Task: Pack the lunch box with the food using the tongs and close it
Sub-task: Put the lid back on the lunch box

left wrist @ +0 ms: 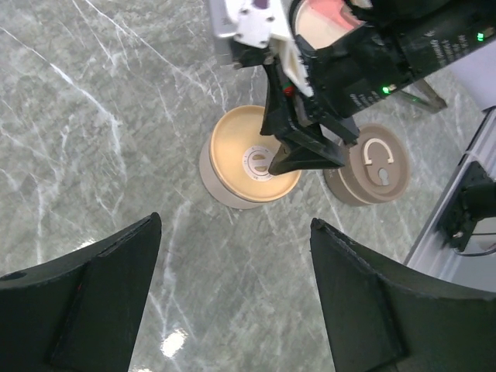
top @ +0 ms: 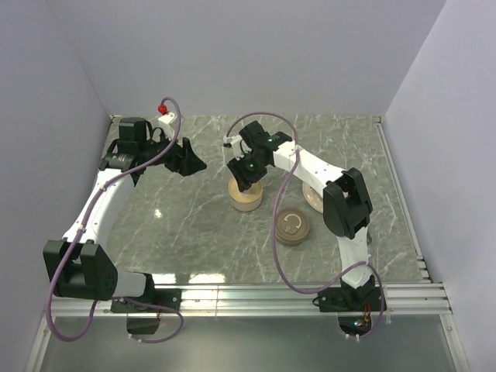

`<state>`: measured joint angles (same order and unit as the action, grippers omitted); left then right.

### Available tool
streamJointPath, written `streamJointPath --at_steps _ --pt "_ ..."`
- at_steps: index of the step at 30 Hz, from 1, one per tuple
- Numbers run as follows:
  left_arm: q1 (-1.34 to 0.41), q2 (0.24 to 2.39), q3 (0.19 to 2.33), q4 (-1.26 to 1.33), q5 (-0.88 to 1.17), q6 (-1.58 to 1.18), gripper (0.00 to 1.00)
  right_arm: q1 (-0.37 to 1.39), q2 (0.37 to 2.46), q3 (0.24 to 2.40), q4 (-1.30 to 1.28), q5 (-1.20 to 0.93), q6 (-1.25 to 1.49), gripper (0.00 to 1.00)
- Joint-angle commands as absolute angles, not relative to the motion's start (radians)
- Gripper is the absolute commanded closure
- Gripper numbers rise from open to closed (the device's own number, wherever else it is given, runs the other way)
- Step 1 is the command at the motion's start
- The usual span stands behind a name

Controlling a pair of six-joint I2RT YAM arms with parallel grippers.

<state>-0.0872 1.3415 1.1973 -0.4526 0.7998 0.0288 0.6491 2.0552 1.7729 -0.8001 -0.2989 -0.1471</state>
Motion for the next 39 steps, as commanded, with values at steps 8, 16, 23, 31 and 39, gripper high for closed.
streamJointPath --at_steps 8,16,23,31,39 --pt "-0.078 1.333 1.215 -0.400 0.824 -0.037 0.17 0.655 2.045 1.756 -0.824 -0.267 -0.173 0.43" --pt "-0.077 1.338 1.224 -0.397 0.821 -0.043 0.17 0.686 2.066 1.689 -0.793 -0.184 -0.199 0.43" --pt "-0.075 1.324 1.209 -0.391 0.813 -0.048 0.16 0.651 1.930 1.730 -0.842 -0.277 -0.186 0.43" --pt "-0.072 1.313 1.207 -0.431 0.808 -0.017 0.16 0.575 1.639 1.547 -0.948 -0.353 -0.357 0.36" --pt "-0.074 1.296 1.204 -0.428 0.801 -0.026 0.16 0.549 1.485 1.289 -1.129 -0.203 -0.491 0.35"
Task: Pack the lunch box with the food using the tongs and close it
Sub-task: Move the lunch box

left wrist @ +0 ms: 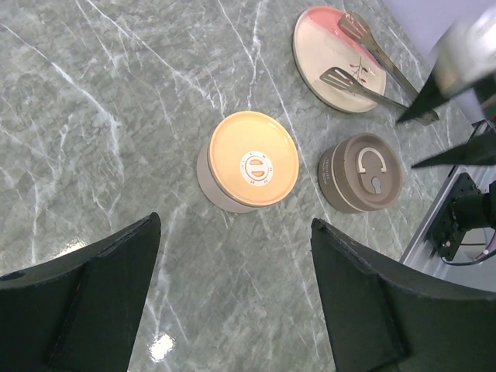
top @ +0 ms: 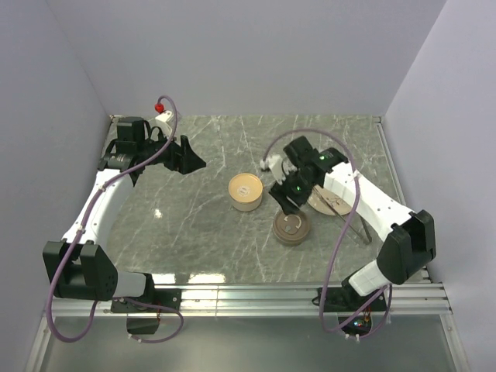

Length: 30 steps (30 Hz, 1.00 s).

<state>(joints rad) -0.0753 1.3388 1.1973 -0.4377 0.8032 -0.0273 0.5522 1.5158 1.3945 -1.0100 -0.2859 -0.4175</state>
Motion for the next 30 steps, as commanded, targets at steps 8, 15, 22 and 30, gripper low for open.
streamJointPath --at_steps 8,15,22,30 --pt "-0.072 1.292 1.195 -0.419 0.808 -0.032 0.17 0.549 1.443 1.108 -1.164 -0.160 -0.448 0.35" --pt "-0.072 1.287 1.200 -0.426 0.795 -0.029 0.17 0.560 1.486 1.039 -1.071 -0.201 -0.328 0.35" --pt "-0.072 1.301 1.210 -0.436 0.787 -0.032 0.17 0.560 1.540 1.037 -0.967 -0.176 -0.218 0.31" --pt "-0.072 1.296 1.210 -0.439 0.775 -0.025 0.17 0.525 1.624 1.087 -0.853 -0.140 -0.123 0.30"
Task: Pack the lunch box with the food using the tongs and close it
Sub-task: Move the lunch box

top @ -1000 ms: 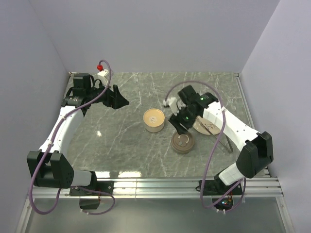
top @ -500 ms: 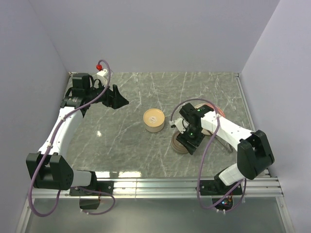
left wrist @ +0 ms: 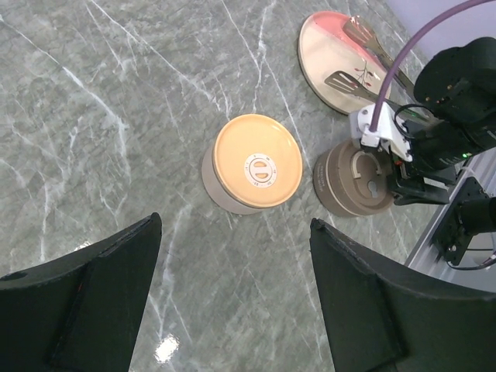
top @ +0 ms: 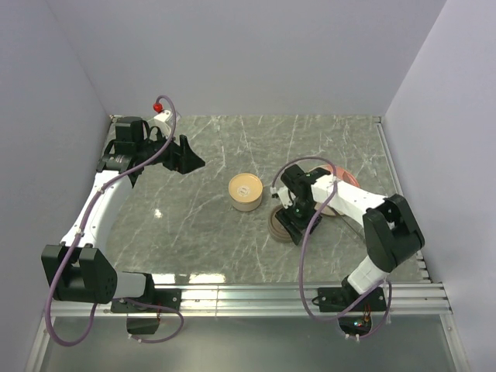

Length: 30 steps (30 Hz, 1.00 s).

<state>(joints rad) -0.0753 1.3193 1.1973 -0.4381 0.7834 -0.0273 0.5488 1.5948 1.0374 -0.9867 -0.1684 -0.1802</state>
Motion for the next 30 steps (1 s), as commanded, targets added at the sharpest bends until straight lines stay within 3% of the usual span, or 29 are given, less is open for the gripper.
streamJointPath --at_steps 1,9,22,27,28,30 --pt "-0.072 1.296 1.212 -0.439 0.773 -0.025 0.17 0.519 1.632 1.098 -0.847 -0.137 -0.115 0.30" --pt "-0.072 1.290 1.209 -0.434 0.772 -0.025 0.18 0.428 1.743 1.216 -0.810 -0.169 -0.069 0.30" --pt "-0.072 1.307 1.210 -0.433 0.761 -0.032 0.16 0.431 1.829 1.348 -0.825 -0.221 -0.100 0.35" --pt "-0.064 1.316 1.213 -0.433 0.730 -0.057 0.12 0.423 1.752 1.313 -0.825 -0.203 -0.120 0.31" --pt "-0.061 1.319 1.221 -0.433 0.732 -0.060 0.01 0.420 1.732 1.310 -0.824 -0.202 -0.129 0.30" --pt "-0.054 1.333 1.230 -0.431 0.715 -0.077 0.01 0.405 1.672 1.315 -0.825 -0.213 -0.143 0.26"
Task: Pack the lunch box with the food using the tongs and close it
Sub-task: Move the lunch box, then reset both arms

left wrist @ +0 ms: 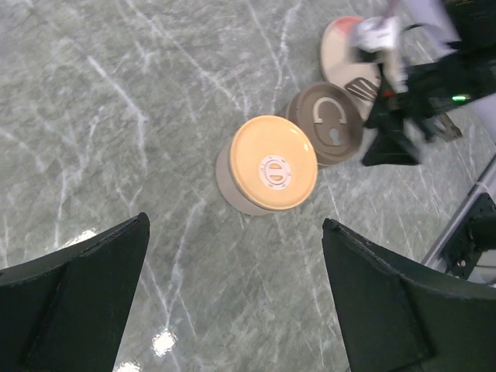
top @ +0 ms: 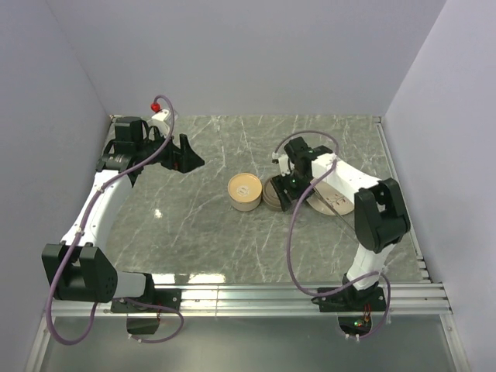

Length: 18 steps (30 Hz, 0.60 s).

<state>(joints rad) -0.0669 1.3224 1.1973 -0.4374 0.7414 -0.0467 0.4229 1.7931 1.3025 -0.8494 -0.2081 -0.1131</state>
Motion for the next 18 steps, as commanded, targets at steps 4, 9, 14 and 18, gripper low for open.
streamJointPath --at_steps 4,9,14,18 --pt "-0.054 1.347 1.247 -0.433 0.579 -0.087 0.01 0.377 1.585 1.339 -0.824 -0.189 -0.182 0.15" --pt "-0.054 1.347 1.261 -0.432 0.424 -0.136 0.01 0.324 1.519 1.393 -0.827 -0.201 -0.183 0.06" --pt "-0.054 1.393 1.313 -0.508 0.364 -0.167 0.01 0.281 1.434 1.349 -0.778 -0.239 -0.132 0.00" --pt "-0.054 1.384 1.269 -0.514 0.328 -0.144 0.01 0.272 1.335 1.197 -0.591 -0.187 -0.003 0.00"
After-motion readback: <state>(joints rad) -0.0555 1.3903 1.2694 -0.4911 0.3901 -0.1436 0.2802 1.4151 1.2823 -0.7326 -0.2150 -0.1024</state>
